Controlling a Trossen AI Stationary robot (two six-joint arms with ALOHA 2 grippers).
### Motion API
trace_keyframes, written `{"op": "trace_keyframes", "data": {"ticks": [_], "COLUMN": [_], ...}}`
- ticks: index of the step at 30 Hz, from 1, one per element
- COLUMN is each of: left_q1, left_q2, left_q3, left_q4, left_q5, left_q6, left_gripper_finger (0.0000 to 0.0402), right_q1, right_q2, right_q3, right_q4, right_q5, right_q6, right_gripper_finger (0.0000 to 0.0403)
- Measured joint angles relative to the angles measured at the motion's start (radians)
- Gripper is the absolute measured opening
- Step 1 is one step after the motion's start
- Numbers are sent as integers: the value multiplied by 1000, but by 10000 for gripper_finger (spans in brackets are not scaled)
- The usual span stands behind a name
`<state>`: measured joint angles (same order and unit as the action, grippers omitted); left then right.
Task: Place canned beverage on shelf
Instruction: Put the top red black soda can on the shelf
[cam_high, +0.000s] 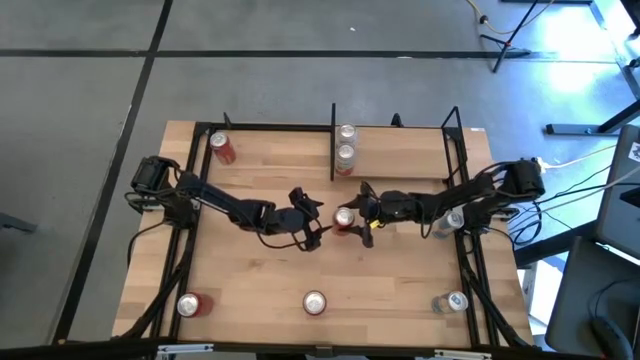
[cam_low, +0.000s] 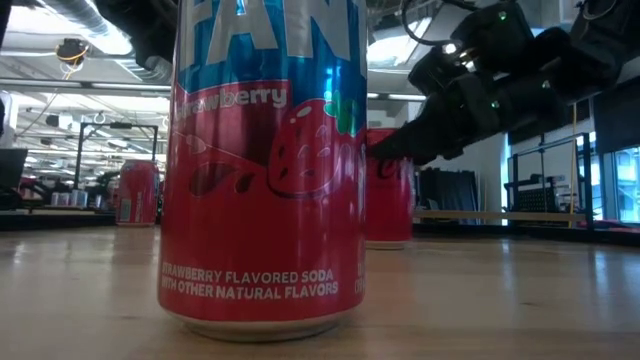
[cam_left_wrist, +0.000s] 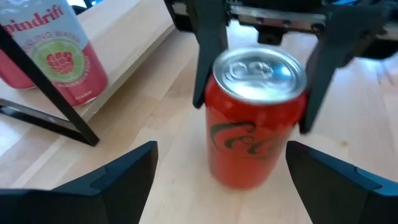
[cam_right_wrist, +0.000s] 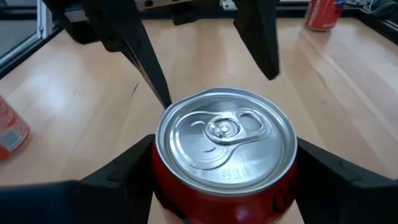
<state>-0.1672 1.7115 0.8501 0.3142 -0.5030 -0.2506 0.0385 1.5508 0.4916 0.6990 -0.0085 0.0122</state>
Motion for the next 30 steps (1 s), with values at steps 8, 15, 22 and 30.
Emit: {"op": "trace_keyframes", "data": {"ticks": [8, 15, 22, 30], "left_q1": [-10, -10, -10, -10], "left_q2": [0, 0, 0, 0], "left_q3": [0, 0, 0, 0], "left_q4": [0, -18, -19, -19], "left_q5": [0, 0, 0, 0], "left_q6": [1, 1, 1, 1], "left_gripper_finger": [341, 341, 341, 341], "right_q1": [-23, -181, -488, -795], "right_q2": [-260, -525, -577, -437], "right_q3": [-1, 0, 0, 26], "right_q4": [-274, -503, -515, -455], "right_q5": [15, 1, -232, -517], "right_q6": [-71, -174, -232, -213], "right_gripper_finger": [275, 272, 272, 273]}}
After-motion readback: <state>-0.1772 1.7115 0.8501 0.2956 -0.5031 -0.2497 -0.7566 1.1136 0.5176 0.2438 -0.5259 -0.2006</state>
